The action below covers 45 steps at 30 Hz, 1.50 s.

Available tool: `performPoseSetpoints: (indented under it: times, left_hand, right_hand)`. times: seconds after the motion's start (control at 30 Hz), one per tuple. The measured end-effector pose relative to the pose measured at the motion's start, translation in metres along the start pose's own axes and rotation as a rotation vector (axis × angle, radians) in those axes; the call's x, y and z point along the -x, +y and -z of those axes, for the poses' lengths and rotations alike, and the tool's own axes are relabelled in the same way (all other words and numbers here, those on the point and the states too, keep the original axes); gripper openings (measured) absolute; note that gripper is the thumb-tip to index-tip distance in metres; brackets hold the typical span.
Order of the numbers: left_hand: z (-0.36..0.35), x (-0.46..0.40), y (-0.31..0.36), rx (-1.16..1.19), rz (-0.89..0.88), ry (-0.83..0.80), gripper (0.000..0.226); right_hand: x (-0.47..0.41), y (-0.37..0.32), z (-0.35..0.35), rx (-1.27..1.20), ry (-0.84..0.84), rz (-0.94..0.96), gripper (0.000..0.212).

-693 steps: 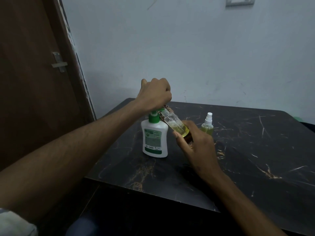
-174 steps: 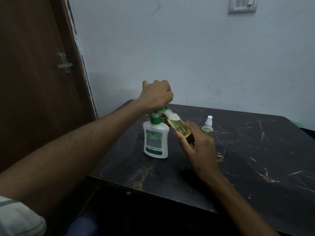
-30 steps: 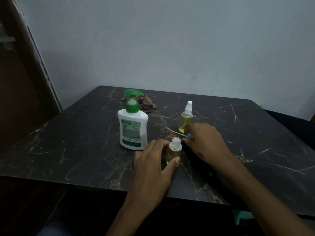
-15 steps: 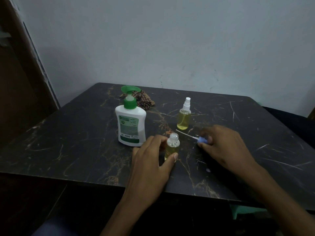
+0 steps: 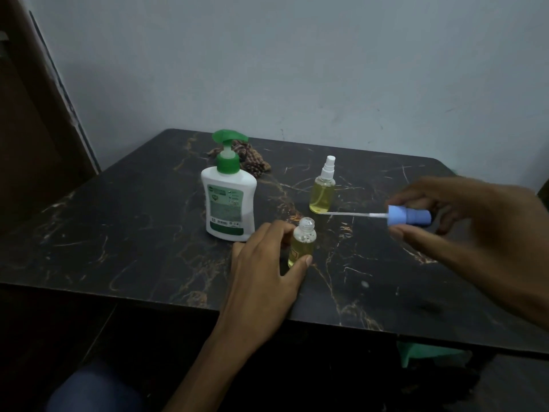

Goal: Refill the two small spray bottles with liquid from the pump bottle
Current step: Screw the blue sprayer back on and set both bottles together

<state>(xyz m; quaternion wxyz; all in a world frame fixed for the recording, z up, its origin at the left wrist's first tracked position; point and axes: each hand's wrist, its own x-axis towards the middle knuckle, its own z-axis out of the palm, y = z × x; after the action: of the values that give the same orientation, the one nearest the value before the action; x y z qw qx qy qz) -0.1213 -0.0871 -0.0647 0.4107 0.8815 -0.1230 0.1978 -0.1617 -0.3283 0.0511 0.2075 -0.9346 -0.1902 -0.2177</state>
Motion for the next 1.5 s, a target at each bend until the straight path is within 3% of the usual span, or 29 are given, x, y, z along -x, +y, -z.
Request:
performPoseSetpoints:
  times: [0.27,0.77,1.5]
  left_hand:
    - [0.0,0.0,-0.001,0.003,-0.004,-0.004,0.028]
    - [-0.003,0.0,-0.005,-0.002,-0.016,0.001,0.028]
    - [-0.003,0.0,-0.005,0.037,0.002,-0.02,0.028]
  right_hand:
    - [-0.031,-0.025,0.003,0.177,-0.048,0.113,0.022]
    - [-0.074,-0.05,-0.034,0.352,-0.354,0.343,0.028]
    - [-0.087,-0.05,-0.048,0.322,-0.438,0.287,0.021]
